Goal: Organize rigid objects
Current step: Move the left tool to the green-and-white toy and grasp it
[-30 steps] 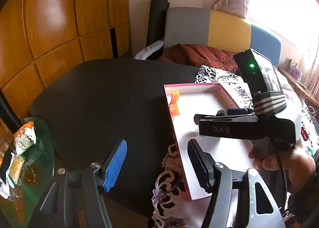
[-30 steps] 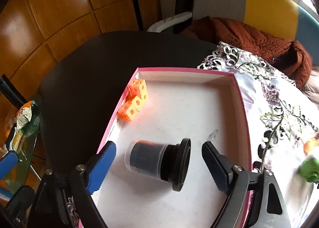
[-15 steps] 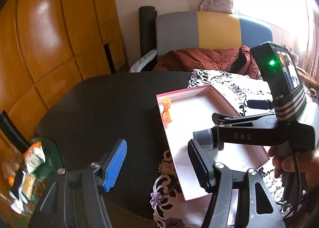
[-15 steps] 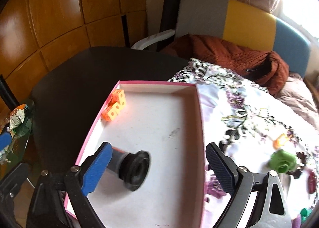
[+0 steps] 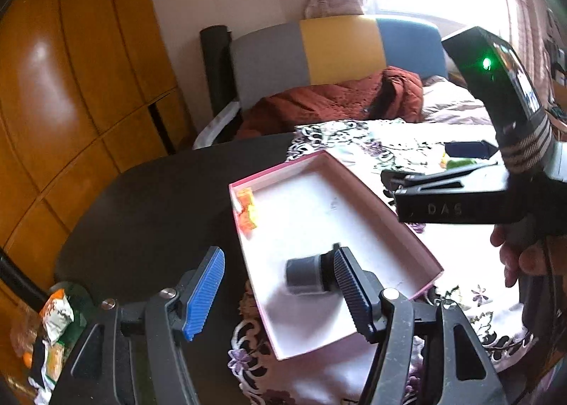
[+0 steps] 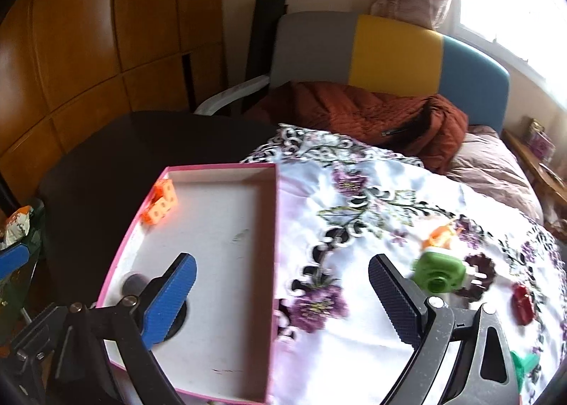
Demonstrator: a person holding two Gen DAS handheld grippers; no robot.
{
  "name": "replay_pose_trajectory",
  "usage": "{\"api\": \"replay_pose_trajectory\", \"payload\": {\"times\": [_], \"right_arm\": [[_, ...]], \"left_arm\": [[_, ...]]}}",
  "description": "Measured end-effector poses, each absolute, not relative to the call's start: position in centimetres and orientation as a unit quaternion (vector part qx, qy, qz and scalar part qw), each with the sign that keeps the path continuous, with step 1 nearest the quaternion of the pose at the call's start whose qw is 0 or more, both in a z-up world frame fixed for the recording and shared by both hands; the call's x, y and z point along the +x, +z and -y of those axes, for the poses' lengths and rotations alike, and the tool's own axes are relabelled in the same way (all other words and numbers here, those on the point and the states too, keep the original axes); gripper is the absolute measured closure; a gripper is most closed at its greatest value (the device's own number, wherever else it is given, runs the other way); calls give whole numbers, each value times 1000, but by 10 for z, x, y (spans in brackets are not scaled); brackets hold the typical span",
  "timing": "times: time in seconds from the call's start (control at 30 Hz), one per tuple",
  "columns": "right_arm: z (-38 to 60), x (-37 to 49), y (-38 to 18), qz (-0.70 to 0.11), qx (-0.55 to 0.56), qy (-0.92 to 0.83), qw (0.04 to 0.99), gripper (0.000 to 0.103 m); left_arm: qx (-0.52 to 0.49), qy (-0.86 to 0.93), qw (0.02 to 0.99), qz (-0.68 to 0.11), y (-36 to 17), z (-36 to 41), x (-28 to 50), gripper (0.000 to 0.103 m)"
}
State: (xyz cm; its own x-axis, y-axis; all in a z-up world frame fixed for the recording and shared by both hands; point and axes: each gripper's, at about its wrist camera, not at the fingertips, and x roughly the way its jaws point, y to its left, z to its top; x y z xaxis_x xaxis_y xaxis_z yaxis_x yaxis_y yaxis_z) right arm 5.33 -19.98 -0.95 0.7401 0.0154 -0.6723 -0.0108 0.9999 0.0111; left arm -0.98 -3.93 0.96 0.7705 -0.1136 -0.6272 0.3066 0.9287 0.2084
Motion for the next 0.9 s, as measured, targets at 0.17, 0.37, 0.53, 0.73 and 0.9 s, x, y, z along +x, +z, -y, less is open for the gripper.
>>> {"api": "replay_pose_trajectory", "payload": {"times": [0.17, 0.37, 0.53, 0.73, 0.9], "right_arm": [[230, 42, -9, -357, 13, -21, 934, 4], [274, 26, -11, -360, 27, -64, 930, 3], [315, 13, -10, -361, 32, -104, 926, 3], [369, 3, -4, -360, 39, -158, 919, 2], [424, 1, -6, -360, 49, -216, 906, 0]], "left_arm": [[168, -133, 924, -317, 8, 59, -11, 35], [188, -159, 918, -312, 6, 83, -14, 34], [200, -175, 912, -313, 1, 101, -14, 34], [212, -196, 906, -310, -1, 124, -12, 34], [217, -215, 898, -316, -5, 147, -7, 34]]}}
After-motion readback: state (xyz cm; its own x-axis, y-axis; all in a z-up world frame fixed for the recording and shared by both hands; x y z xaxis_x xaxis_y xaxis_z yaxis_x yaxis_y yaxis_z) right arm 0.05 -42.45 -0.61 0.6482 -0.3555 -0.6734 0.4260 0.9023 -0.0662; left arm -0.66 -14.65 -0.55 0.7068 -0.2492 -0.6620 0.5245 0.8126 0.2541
